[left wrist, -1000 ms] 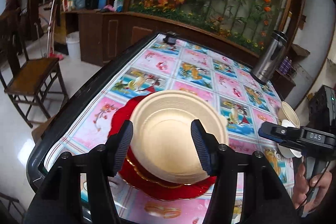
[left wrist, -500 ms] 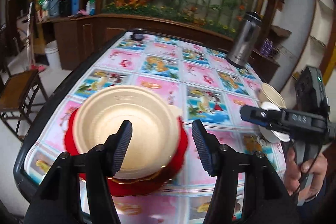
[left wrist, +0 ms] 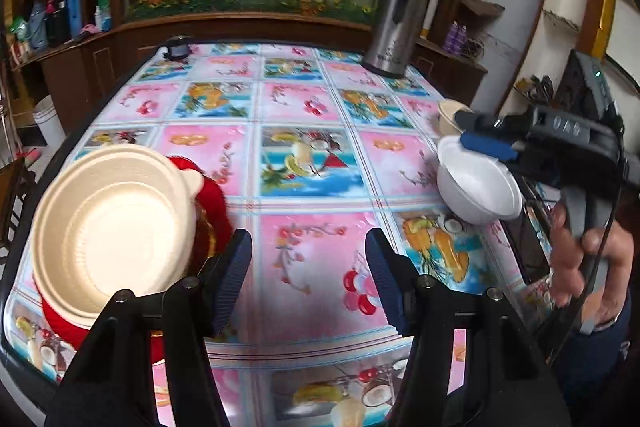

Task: Organize plates and bowls
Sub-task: 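Move the right tool to another white paper plate and grasp its rim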

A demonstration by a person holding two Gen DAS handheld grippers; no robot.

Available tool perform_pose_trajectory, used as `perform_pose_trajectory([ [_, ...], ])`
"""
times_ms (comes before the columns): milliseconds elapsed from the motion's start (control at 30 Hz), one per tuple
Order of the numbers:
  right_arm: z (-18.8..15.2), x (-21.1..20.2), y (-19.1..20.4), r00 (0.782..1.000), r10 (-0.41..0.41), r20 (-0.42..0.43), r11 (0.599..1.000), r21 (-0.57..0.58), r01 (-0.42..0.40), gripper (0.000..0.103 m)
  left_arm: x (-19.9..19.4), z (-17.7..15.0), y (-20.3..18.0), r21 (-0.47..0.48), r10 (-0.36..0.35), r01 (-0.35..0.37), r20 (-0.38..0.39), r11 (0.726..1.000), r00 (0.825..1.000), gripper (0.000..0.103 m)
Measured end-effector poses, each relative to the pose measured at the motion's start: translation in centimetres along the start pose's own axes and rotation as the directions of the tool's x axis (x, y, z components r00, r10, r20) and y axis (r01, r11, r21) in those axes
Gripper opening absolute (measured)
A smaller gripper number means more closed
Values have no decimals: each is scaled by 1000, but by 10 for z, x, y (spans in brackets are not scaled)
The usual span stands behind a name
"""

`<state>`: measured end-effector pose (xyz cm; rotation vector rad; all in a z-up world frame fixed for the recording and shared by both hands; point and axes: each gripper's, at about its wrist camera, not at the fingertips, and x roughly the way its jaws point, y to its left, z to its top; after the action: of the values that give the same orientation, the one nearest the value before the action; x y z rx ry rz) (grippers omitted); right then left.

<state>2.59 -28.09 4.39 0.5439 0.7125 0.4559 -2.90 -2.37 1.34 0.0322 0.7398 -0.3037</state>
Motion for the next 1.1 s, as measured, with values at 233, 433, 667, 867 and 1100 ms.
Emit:
perform_pose_trajectory([
  [233, 11, -44, -47, 983, -145, 111, 987, 82, 136, 45, 13, -7, -17, 33, -39, 40, -46, 999, 998, 58],
  [433, 11, -56, -79, 944, -296, 146, 950, 147, 275, 50, 24, -11, -30, 57, -62, 66, -80, 996, 995, 58],
  [667, 12, -50, -98, 901, -411, 136, 905, 177, 386, 50, 31, -15, -41, 85, -79, 89, -109, 992, 991, 58],
  [867, 14, -46, -112, 849, -517, 114, 851, 177, 495, 61, 37, -18, -46, 93, -92, 104, -130, 990, 987, 58],
  [1100, 6, -30, -122, 888, -457, 50, 876, 197, 440, 63, 41, -17, -43, 82, -88, 100, -138, 992, 987, 58],
])
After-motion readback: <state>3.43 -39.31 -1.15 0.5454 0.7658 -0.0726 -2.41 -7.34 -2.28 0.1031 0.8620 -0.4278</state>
